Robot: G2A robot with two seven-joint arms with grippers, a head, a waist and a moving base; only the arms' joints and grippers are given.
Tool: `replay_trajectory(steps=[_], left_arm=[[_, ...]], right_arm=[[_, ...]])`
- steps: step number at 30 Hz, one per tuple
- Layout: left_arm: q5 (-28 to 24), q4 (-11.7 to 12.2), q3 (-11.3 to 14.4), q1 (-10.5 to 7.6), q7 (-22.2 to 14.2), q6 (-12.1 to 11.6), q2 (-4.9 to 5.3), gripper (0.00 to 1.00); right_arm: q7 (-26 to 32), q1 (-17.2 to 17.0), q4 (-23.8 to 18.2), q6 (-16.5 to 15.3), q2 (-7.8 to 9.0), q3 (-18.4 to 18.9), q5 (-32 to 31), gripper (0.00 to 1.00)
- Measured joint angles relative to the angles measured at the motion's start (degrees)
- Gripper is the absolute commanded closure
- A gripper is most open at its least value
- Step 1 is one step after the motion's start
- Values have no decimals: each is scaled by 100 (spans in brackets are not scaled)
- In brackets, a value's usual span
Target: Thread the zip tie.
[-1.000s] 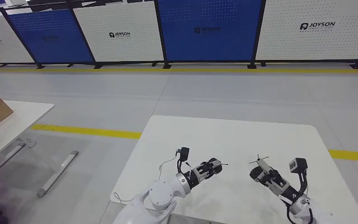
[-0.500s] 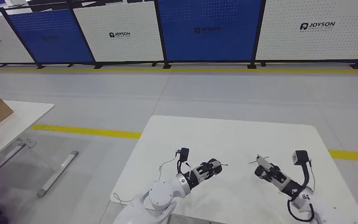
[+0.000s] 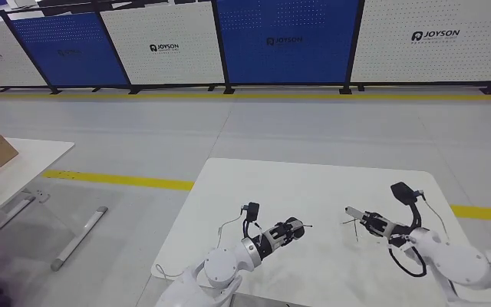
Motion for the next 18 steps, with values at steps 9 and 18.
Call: replay_trajectory(steps=[9, 18], left_arm=[[0, 0, 0, 0, 0, 0, 0, 100], [0, 0, 0, 0, 0, 0, 0, 100]], right_arm=[[87, 54, 29, -363, 30, 81, -182, 0], [2344, 1186, 953, -1443, 152, -209, -639, 0]])
